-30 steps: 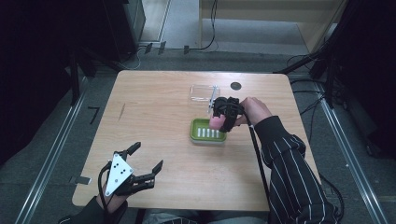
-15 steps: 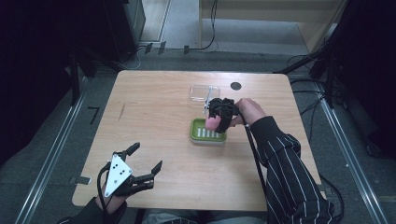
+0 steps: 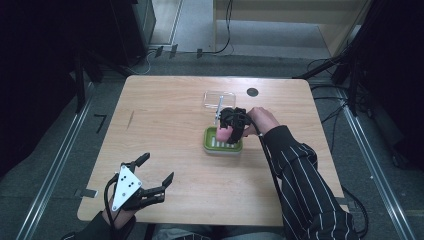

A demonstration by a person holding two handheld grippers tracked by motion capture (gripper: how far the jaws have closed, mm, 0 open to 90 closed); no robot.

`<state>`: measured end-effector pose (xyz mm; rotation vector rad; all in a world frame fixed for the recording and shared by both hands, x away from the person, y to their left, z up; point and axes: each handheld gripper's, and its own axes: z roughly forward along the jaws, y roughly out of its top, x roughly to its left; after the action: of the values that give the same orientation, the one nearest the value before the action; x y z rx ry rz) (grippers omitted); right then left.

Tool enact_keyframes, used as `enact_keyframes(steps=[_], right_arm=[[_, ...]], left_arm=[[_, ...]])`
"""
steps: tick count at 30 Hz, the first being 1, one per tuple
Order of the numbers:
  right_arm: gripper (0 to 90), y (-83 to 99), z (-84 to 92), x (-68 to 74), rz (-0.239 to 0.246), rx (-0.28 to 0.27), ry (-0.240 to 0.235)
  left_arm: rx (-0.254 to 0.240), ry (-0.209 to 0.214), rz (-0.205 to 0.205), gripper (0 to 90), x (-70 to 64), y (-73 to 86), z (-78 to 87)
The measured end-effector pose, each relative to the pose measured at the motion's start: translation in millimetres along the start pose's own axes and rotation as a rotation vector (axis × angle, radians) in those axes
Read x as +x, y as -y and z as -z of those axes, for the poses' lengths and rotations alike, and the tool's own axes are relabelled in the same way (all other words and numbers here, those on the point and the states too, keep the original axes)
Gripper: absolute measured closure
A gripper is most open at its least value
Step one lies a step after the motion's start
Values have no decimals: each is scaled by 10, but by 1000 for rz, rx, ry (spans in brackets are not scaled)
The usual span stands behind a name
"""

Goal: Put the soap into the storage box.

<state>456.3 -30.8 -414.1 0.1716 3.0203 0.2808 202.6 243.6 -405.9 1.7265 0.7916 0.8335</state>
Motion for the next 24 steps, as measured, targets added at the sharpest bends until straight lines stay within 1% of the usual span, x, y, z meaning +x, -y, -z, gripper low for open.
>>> enact_keyframes(steps=[1, 5, 6, 7, 9, 13, 16, 19, 21, 22, 24], right_arm=[[392, -6, -14, -5, 11, -1, -2], [392, -32, -61, 2, 13, 8, -9], [392, -36, -75, -3, 19, 1, -6], [392, -39, -82, -1, 15, 2, -11], [391, -41, -103, -7, 26, 1, -12], [391, -49, -149, -1, 17, 6, -13], [391, -59, -182, -10, 22, 11, -5], [391, -65, -194, -6, 11, 17, -10], [391, -70, -212, -4, 21, 15, -13], [391, -72, -216, 0, 19, 21, -18], [391, -79, -232, 2, 16, 23, -11]], left_arm=[[0, 0, 0, 136, 0, 0, -1], [0, -1, 0, 136, 0, 1, -1], [0, 0, 0, 136, 0, 1, -1], [-1, 0, -1, 136, 0, 1, 0], [0, -1, -1, 136, 2, 1, 1], [0, -1, -1, 136, 0, 1, 0], [-1, 0, -1, 136, -1, 1, 0], [1, -2, -2, 136, 1, 1, 2], [0, 0, -2, 136, 0, 1, 0], [0, 0, -2, 136, -1, 1, 0], [0, -1, -2, 136, 0, 1, 1]])
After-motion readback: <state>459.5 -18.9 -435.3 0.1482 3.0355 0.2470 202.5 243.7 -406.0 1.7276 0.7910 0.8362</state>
